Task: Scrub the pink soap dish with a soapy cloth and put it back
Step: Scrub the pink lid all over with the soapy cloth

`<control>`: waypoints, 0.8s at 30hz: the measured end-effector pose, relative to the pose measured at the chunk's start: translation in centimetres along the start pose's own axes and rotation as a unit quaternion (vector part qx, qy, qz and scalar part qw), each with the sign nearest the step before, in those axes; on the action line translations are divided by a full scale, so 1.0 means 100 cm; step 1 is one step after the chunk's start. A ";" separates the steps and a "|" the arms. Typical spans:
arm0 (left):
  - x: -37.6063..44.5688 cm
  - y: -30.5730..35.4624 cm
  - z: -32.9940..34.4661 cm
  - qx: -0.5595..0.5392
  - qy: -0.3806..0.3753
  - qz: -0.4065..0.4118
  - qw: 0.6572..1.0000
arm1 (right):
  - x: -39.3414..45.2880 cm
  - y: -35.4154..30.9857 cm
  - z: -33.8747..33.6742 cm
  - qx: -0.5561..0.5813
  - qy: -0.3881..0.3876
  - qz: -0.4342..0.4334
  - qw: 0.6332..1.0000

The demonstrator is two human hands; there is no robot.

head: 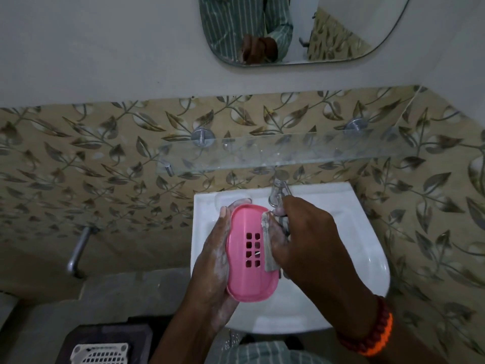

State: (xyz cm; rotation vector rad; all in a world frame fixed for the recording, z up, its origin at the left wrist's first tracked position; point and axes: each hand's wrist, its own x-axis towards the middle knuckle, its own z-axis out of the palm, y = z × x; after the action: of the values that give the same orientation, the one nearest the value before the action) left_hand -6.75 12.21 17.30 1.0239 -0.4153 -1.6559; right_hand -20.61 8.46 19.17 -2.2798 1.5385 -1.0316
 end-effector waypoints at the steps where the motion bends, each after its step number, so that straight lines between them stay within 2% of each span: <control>1: 0.000 0.001 -0.001 0.009 -0.005 -0.005 1.000 | -0.002 0.001 0.001 -0.002 -0.003 -0.003 1.000; 6: 0.002 0.007 -0.001 0.043 -0.037 -0.031 0.998 | -0.002 0.006 0.001 -0.086 -0.054 -0.086 0.991; 12: 0.002 0.003 0.004 0.042 -0.030 -0.070 0.996 | -0.003 0.002 0.001 -0.129 -0.084 -0.162 0.975; 16: 0.005 -0.002 0.003 0.013 -0.015 -0.083 0.996 | -0.012 -0.012 0.005 -0.022 -0.060 -0.146 0.987; 18: 0.007 -0.004 -0.004 -0.015 -0.039 -0.102 0.994 | -0.017 -0.023 0.005 0.054 -0.054 -0.122 0.990; 19: 0.006 -0.002 -0.007 -0.040 -0.062 -0.114 0.991 | -0.021 -0.027 0.006 0.086 -0.060 -0.115 0.988; 21: 0.007 0.006 -0.011 -0.052 -0.050 -0.138 0.988 | -0.032 -0.034 0.008 0.135 -0.090 -0.121 0.979; 22: 0.007 0.011 -0.008 -0.066 -0.076 -0.155 0.983 | -0.038 -0.036 0.008 0.158 -0.102 -0.127 0.974; 24: 0.002 0.020 -0.006 -0.074 -0.124 -0.119 0.982 | -0.048 -0.036 0.007 0.193 -0.115 -0.134 0.965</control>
State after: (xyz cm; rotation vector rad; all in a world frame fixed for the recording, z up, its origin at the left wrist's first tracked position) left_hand -5.08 11.53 18.29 0.7830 -0.3350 -2.0087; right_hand -18.51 14.08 18.44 -2.2625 0.8683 -0.9825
